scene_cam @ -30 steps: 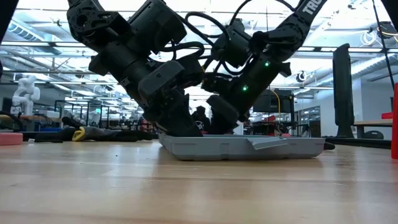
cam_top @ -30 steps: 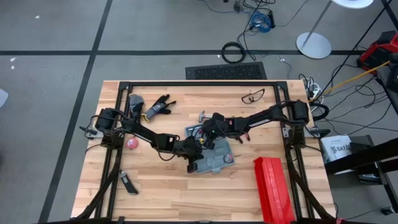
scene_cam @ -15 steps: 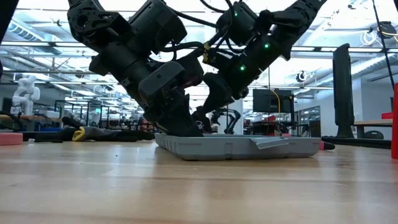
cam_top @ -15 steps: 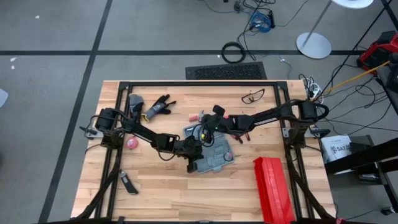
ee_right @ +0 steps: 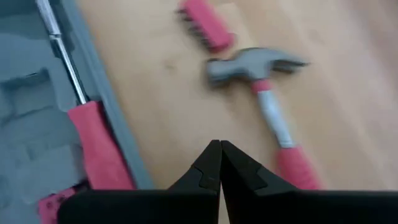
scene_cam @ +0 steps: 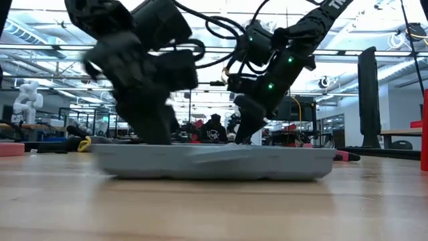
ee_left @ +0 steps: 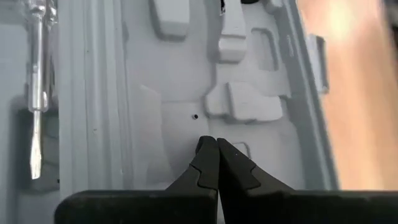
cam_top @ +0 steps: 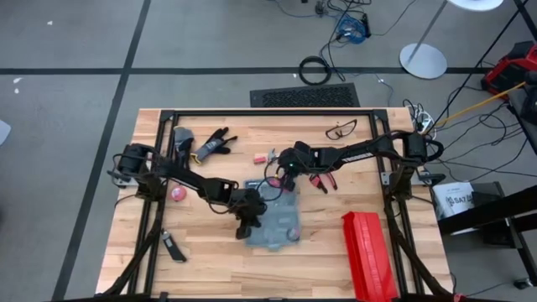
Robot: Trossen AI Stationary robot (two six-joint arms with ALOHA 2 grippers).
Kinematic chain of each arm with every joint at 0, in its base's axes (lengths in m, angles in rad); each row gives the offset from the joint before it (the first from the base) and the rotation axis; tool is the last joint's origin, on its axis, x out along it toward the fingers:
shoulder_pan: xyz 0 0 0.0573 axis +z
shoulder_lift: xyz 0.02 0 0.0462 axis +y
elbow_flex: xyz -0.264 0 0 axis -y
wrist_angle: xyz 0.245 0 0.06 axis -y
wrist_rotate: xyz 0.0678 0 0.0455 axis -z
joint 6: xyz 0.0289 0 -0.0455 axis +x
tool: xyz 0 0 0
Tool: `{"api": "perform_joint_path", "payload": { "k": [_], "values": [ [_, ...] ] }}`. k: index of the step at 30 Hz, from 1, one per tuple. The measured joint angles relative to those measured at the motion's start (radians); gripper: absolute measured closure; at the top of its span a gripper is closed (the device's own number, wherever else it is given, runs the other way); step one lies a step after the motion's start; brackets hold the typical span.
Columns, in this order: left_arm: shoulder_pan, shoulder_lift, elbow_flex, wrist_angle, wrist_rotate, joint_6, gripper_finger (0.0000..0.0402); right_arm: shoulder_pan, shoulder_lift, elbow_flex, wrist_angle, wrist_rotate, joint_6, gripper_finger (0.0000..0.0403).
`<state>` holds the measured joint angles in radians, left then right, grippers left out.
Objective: Prefit tool cases
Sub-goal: Remove the red screwdriver from the gray prefit tools case
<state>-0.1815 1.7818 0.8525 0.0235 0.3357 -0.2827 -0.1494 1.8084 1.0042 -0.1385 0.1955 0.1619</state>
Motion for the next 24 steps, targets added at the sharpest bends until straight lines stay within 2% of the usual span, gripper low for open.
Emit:
{"api": "perform_joint_path", "payload": {
  "k": [3, 6, 8, 12, 17, 20, 24],
  "values": [
    [-0.011, -0.063, -0.001, -0.014, 0.021, 0.020, 0.0401, 0.007, 0.000, 0.000, -0.036, -0.072, 0.027, 0.0403],
    [-0.014, -0.125, 0.002, 0.002, -0.010, 0.024, 0.0401, 0.031, -0.003, 0.000, -0.038, -0.063, 0.032, 0.0403],
    [-0.014, -0.156, 0.002, -0.002, -0.045, 0.027, 0.0401, 0.045, -0.013, 0.000, -0.019, -0.063, 0.032, 0.0403],
    [-0.013, -0.196, 0.005, -0.003, -0.189, 0.028, 0.0401, 0.086, -0.034, 0.000, 0.029, -0.059, 0.035, 0.0403],
    [-0.001, -0.154, 0.005, -0.105, -0.352, 0.028, 0.0401, 0.181, -0.014, 0.000, 0.074, -0.055, 0.016, 0.0403],
    [0.003, -0.091, 0.005, -0.109, -0.366, 0.028, 0.0401, 0.229, 0.007, 0.000, 0.113, 0.013, 0.002, 0.0403],
    [0.004, -0.026, 0.009, -0.066, -0.372, 0.028, 0.0401, 0.257, 0.021, 0.000, 0.193, 0.047, -0.011, 0.0403]
  ]
}}
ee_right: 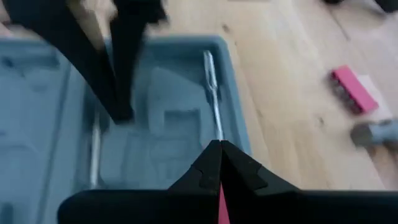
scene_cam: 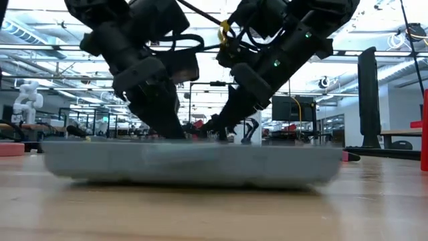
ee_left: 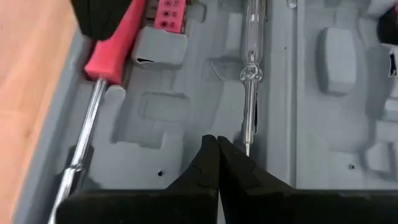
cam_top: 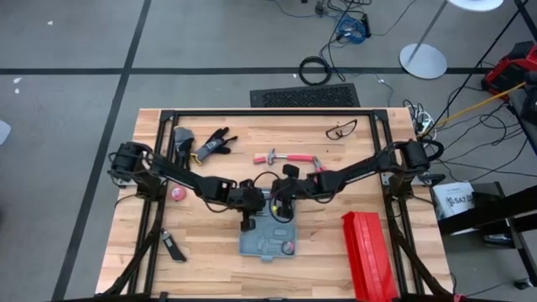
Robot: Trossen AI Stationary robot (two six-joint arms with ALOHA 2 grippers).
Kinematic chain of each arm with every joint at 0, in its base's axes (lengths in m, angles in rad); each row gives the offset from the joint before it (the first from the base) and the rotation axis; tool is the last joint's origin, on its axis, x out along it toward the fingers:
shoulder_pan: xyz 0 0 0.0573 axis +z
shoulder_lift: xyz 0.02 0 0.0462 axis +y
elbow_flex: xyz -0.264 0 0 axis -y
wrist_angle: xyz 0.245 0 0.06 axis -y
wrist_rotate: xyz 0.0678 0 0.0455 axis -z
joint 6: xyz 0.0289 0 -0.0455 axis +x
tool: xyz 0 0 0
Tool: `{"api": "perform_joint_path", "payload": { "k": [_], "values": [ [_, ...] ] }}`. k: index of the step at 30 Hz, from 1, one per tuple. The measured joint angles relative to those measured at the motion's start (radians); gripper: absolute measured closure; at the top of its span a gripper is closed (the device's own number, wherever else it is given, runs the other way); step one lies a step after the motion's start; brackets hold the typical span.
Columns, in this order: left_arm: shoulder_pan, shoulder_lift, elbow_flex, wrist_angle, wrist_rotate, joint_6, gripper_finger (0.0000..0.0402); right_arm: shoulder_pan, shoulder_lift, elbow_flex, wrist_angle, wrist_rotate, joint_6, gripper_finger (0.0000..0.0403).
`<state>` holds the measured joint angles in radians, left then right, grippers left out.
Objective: Prefit tool cases
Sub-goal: Remove the red screwdriver from the gray prefit tools case
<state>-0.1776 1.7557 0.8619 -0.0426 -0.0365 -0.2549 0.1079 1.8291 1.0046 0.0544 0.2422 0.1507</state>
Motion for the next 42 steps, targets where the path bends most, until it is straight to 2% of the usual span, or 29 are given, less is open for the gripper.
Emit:
{"api": "perform_joint_path", "payload": {
  "k": [12, 21, 31, 39, 42],
  "values": [
    [0.000, 0.051, 0.001, 0.053, -0.013, -0.028, 0.0401, 0.021, 0.015, 0.000, -0.038, -0.013, 0.010, 0.0403],
    [-0.008, 0.053, -0.001, 0.063, -0.025, -0.032, 0.0401, 0.025, 0.096, 0.003, -0.012, 0.011, 0.045, 0.0403],
    [-0.013, 0.054, -0.001, 0.071, -0.036, -0.028, 0.0401, 0.069, 0.091, 0.054, -0.088, 0.269, -0.030, 0.0403],
    [-0.016, 0.054, -0.001, 0.069, -0.018, -0.028, 0.0402, 0.090, 0.084, 0.098, -0.190, 0.531, -0.046, 0.0403],
    [-0.021, 0.054, -0.002, 0.071, -0.019, -0.028, 0.0401, 0.075, 0.057, 0.100, -0.257, 0.542, -0.010, 0.0403]
  ]
}}
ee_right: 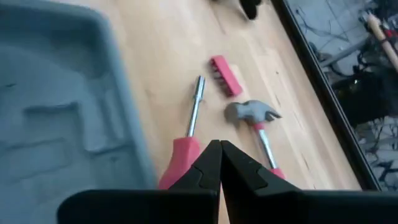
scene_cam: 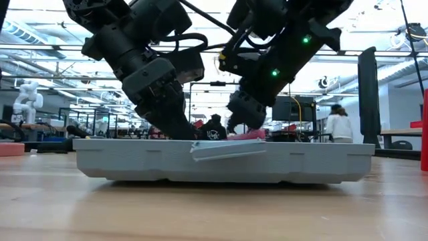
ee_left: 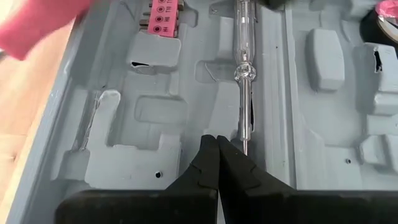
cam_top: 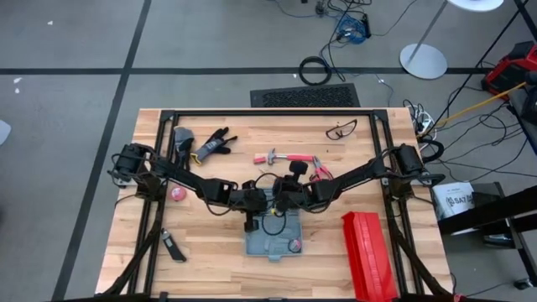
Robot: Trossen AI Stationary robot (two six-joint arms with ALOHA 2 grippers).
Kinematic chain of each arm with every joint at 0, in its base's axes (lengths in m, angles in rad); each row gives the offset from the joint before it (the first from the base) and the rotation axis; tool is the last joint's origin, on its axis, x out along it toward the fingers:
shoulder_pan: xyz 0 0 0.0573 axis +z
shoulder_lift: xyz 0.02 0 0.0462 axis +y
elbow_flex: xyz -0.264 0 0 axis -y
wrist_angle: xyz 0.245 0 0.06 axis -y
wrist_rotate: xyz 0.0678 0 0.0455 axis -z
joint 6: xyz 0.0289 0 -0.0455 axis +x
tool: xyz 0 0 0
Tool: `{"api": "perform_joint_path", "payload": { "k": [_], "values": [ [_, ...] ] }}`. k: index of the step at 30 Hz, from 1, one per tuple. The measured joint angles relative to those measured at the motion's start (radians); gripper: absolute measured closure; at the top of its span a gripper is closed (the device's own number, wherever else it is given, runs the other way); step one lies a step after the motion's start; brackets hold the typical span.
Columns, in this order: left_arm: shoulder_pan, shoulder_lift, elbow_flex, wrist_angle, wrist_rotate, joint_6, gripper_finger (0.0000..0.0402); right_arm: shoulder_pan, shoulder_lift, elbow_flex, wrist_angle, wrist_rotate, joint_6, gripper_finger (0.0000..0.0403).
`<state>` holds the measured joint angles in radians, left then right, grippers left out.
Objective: Prefit tool cases
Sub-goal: Remove the red screwdriver from the gray prefit tools case, then remove the red terminal block from the gray prefit tools case
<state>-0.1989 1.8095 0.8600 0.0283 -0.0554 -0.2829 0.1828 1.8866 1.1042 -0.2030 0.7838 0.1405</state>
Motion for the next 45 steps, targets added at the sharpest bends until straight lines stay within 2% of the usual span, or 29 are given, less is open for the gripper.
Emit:
{"api": "perform_joint_path", "payload": {
  "k": [4, 12, 14, 27, 35, 45],
  "values": [
    [-0.001, 0.000, 0.000, 0.000, 0.000, 0.000, 0.0401, -0.007, -0.025, 0.000, -0.033, -0.102, 0.007, 0.0403],
    [-0.002, 0.000, 0.000, 0.000, -0.025, 0.001, 0.0401, -0.005, -0.040, 0.000, -0.057, -0.431, -0.014, 0.0403],
    [-0.001, 0.000, 0.000, 0.001, -0.030, 0.001, 0.0401, -0.005, -0.044, 0.000, -0.069, -0.477, -0.001, 0.0403],
    [-0.001, 0.000, 0.000, 0.001, -0.056, -0.008, 0.0401, 0.060, -0.047, 0.000, -0.246, -0.476, -0.003, 0.0403],
    [0.000, 0.000, -0.001, 0.000, -0.059, 0.000, 0.0401, 0.058, -0.027, 0.000, -0.248, -0.414, -0.003, 0.0403],
    [0.000, 0.000, -0.001, 0.000, -0.061, 0.000, 0.0401, 0.048, 0.003, 0.001, -0.243, -0.415, 0.002, 0.0403]
  ]
}}
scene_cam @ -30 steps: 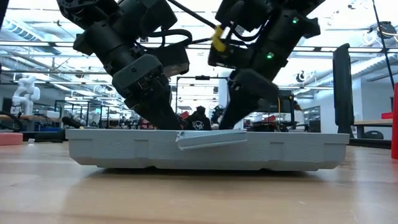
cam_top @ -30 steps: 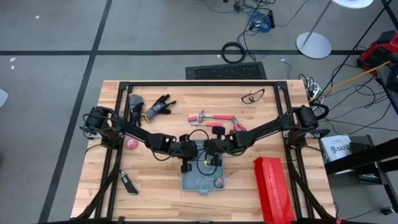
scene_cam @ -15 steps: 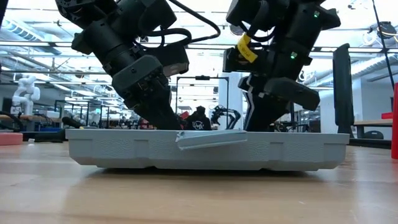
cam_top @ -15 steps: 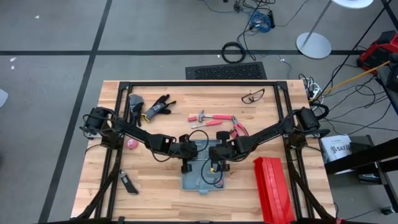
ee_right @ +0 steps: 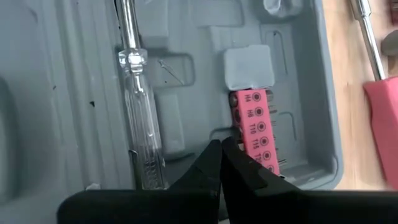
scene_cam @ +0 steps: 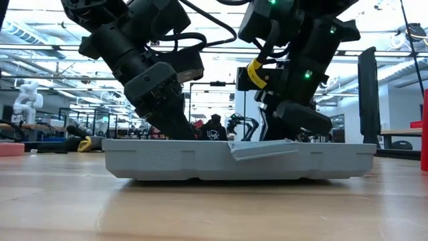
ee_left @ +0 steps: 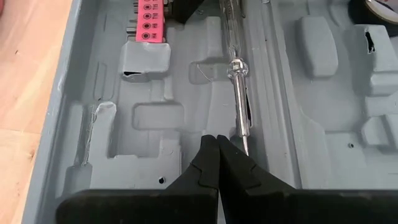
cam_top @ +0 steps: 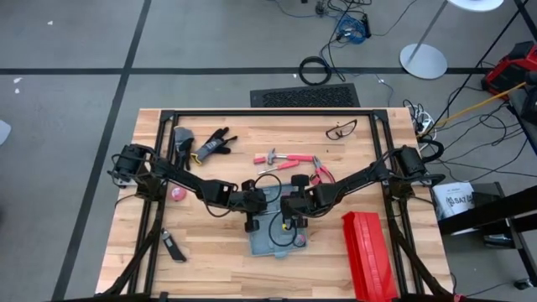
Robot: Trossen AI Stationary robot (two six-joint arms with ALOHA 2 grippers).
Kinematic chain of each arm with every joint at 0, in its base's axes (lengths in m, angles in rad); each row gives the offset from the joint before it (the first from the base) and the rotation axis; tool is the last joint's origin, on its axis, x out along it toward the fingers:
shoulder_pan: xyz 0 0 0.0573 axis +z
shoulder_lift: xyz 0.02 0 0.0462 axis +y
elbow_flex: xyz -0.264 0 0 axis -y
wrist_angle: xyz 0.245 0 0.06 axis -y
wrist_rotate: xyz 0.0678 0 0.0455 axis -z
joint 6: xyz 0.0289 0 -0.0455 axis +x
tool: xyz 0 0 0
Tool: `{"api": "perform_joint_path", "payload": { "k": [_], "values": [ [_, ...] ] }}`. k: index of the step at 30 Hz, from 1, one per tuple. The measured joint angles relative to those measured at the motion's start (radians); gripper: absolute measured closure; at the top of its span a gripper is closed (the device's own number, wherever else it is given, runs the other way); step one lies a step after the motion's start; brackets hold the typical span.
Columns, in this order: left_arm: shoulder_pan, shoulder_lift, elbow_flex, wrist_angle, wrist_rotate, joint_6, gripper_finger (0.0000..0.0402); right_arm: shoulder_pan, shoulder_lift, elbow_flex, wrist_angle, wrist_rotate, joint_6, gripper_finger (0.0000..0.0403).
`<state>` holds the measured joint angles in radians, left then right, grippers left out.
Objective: Prefit tool cases
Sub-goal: Remove the red terminal block from the gray prefit tools case
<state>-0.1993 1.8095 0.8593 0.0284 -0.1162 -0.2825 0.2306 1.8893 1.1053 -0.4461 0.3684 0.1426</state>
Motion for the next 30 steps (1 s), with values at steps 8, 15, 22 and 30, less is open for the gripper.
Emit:
{"api": "perform_joint_path", "payload": {
  "k": [8, 15, 22, 30],
  "values": [
    [0.000, 0.001, 0.000, -0.003, 0.013, 0.011, 0.0401, -0.009, 0.011, -0.002, 0.034, 0.027, 0.008, 0.0403],
    [-0.006, 0.037, 0.002, 0.016, 0.037, 0.026, 0.0402, -0.018, 0.032, -0.016, 0.098, 0.108, 0.082, 0.0403],
    [-0.013, 0.062, 0.004, 0.080, 0.063, 0.027, 0.0402, -0.022, 0.035, -0.018, 0.154, 0.163, 0.171, 0.0403],
    [-0.019, 0.064, 0.002, 0.097, 0.074, 0.029, 0.0402, -0.029, 0.035, -0.018, 0.266, 0.220, 0.166, 0.0403]
  ]
}}
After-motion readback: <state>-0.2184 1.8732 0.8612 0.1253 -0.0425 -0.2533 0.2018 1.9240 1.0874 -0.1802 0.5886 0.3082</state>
